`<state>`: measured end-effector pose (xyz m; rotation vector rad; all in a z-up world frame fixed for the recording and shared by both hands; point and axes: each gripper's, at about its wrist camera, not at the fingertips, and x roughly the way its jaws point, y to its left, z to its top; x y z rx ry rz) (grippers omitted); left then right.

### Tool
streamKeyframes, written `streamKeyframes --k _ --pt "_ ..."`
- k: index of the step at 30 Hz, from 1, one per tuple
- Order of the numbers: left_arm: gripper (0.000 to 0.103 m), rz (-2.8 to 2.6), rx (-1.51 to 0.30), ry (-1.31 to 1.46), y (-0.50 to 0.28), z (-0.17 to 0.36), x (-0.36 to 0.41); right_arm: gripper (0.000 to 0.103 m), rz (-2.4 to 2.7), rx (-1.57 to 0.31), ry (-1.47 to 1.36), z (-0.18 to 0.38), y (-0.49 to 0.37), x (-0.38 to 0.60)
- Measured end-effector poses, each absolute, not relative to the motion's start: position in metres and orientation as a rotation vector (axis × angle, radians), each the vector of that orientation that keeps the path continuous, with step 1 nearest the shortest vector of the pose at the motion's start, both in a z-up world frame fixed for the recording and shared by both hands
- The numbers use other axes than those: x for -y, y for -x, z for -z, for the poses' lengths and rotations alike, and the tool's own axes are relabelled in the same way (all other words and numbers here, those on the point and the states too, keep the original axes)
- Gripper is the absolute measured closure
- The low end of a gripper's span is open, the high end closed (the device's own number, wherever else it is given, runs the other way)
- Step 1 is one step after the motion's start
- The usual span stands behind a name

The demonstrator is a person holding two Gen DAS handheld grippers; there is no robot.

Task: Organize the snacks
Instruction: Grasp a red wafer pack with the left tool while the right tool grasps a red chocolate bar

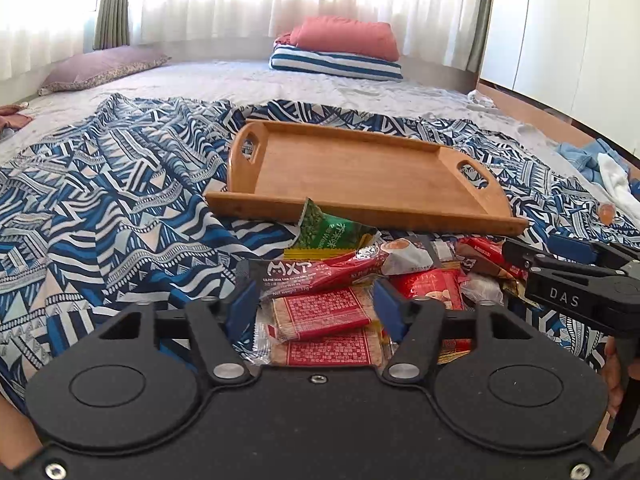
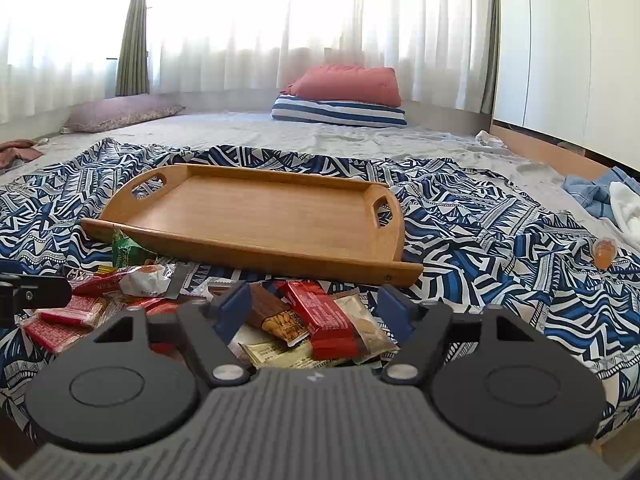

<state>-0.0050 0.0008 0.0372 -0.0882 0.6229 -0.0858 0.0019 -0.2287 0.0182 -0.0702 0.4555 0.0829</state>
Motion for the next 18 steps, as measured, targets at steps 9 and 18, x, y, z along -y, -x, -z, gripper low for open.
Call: streamKeyframes --k 9,18 --pt "0.039 0.078 -0.668 0.055 -0.007 -0.024 0.009 0.048 -0.098 -0.507 0.102 -0.004 -0.024 0.234" --pt "0.02 0.061 -0.668 0.059 -0.016 -0.016 0.016 0.048 -0.111 -0.52 0.08 0.003 -0.035 0.237"
